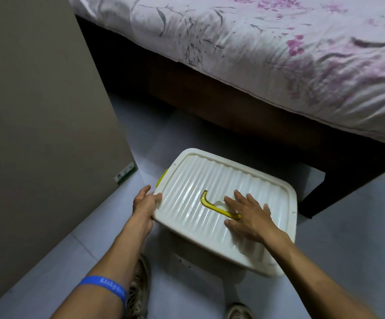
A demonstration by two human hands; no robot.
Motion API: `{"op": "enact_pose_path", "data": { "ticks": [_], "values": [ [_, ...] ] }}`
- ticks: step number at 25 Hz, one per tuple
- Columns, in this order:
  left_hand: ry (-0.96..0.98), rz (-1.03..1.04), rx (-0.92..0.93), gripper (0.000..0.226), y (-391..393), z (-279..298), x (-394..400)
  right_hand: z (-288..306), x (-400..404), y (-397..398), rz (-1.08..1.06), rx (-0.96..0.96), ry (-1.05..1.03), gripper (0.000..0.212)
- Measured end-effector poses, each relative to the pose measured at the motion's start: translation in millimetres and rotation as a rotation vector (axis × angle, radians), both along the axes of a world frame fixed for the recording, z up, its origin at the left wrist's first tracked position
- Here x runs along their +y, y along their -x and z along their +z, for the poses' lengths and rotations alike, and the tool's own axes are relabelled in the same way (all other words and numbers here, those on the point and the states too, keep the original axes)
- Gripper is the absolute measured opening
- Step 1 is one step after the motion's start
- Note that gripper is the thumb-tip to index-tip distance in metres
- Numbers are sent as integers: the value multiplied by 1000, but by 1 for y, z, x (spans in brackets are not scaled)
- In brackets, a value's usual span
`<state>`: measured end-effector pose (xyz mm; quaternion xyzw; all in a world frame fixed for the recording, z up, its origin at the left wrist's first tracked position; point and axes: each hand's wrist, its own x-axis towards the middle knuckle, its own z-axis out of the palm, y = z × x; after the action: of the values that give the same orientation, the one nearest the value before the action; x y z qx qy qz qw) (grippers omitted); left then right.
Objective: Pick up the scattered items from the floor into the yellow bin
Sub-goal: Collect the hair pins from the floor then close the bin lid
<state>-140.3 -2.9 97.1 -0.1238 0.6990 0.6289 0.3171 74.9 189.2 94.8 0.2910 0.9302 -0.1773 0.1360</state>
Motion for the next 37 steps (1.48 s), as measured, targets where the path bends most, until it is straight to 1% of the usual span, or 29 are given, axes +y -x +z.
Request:
{"op": "enact_pose_path", "data": {
  "ticks": [2,4,5,6,8,9,10,13,17,18,19,20,21,22,23,24,25,26,27,28,29,30,31,32,33,34,35,36,37],
  "values": [
    [9,3,-24,65,4,1,3,1,0,0,-6,-3,3,70],
    [32,1,-111,41,5,6,5,2,-1,-1,-2,-3,5,70],
    [16,-15,-156,33,6,9,4,2,-2,-1,0,-1,4,70],
    [-10,-37,-176,34,9,10,3,3,-2,-1,1,2,7,70],
    [-57,-61,-181,59,16,4,3,5,-2,-1,-4,6,17,70],
    [-61,-55,-145,67,17,3,2,6,-3,-1,0,11,15,70],
    [-45,-56,-93,69,17,2,3,7,-4,-2,3,9,9,70],
    [61,-164,70,57,11,7,8,14,-5,0,2,-3,20,70],
    [205,-251,205,47,13,14,14,15,-3,0,-14,3,58,70],
    [317,-303,300,44,11,18,17,14,-3,-1,-14,5,51,70],
    [521,-410,466,41,6,22,21,14,-4,-2,-16,-1,46,70],
    [730,-528,672,41,-3,25,28,14,-5,-1,-18,-7,46,70],
    [795,-647,869,45,-18,26,38,13,-6,0,-18,-4,44,70],
    [722,-820,989,50,-42,26,52,15,-5,-5,-16,1,47,69],
    [613,-1024,1019,55,-64,26,61,16,-6,-4,-3,14,64,67],
    [549,-1217,989,60,-87,26,70,15,-5,-9,3,57,89,63],
    [550,-1360,944,65,-105,25,78,14,-3,-19,-38,159,133,57],
    [595,-1431,923,69,-114,23,81,11,-4,-29,-143,300,182,51],
    [647,-1458,937,71,-118,20,82,7,-4,-43,-309,436,203,49],
    [684,-1464,966,71,-119,20,82,2,-5,-58,-484,530,161,54],
    [704,-1465,985,72,-119,20,81,-4,-7,-71,-634,556,88,62],
    [712,-1470,989,73,-118,20,80,-9,-8,-80,-765,537,59,73],
    [714,-1479,980,74,-118,21,79,-14,-6,-87,-921,514,121,83],
    [710,-1481,969,75,-118,20,79,-17,-3,-91,-1101,513,280,91],
    [706,-1477,964,75,-119,20,79,-18,0,-95,-1277,567,513,94],
    [702,-1475,964,75,-120,20,79,-18,2,-99,-1404,648,756,88],
    [698,-1475,964,75,-120,21,78,-18,2,-104,-1449,692,862,76],
    [693,-1471,961,75,-120,21,78,-20,2,-106,-1440,696,830,64],
    [689,-1465,959,75,-119,21,78,-20,0,-105,-1409,685,723,54]
  ]
}}
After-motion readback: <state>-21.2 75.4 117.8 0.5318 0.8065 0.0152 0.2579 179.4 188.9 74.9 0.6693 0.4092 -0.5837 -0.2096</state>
